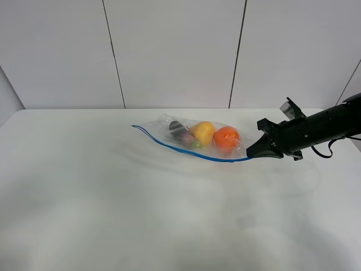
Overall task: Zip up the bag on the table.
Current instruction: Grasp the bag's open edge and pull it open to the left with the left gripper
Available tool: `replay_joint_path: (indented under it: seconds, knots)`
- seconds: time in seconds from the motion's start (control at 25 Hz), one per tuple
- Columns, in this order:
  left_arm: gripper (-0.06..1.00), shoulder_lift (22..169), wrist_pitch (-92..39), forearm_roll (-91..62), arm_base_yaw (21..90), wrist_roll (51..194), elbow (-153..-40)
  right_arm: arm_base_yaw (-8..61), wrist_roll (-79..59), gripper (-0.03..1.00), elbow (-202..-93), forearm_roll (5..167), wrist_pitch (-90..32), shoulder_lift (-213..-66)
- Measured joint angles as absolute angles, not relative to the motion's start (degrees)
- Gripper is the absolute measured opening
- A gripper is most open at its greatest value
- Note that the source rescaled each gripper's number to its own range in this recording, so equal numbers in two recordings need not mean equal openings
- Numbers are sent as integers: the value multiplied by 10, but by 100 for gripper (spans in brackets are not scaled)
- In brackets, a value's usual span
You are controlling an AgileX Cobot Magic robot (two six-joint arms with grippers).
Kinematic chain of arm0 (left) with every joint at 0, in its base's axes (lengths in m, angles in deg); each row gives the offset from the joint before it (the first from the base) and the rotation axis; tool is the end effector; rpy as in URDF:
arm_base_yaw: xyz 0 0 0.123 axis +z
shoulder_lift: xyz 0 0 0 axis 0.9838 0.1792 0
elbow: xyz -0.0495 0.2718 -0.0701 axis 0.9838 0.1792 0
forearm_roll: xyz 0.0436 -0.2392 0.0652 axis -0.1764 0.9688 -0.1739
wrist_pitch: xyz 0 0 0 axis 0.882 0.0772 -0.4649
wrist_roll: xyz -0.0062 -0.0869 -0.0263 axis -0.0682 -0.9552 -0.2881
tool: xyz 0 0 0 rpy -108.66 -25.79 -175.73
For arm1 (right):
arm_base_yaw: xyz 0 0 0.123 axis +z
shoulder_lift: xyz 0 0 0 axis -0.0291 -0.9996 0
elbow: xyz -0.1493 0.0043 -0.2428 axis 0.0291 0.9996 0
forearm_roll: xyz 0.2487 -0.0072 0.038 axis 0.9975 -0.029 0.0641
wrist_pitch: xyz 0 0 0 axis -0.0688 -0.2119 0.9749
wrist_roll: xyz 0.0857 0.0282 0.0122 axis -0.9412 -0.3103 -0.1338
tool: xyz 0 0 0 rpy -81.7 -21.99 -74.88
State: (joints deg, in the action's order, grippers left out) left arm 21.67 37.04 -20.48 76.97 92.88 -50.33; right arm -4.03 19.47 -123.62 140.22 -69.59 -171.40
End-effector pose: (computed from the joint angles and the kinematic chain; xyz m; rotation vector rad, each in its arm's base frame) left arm -0.0217 -0.0101 0.2905 0.1596 2.0607 -0.1363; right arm 0.3315 0.0286 0.1626 -0.0408 2.6334 0.9945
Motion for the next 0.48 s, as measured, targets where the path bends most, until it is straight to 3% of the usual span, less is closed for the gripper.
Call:
replay_joint_path:
  seconds: [0.48]
  knots:
    - [53,444,300,-185,770,969,-620,-40,197,0,-1236,1402,-696,-1714]
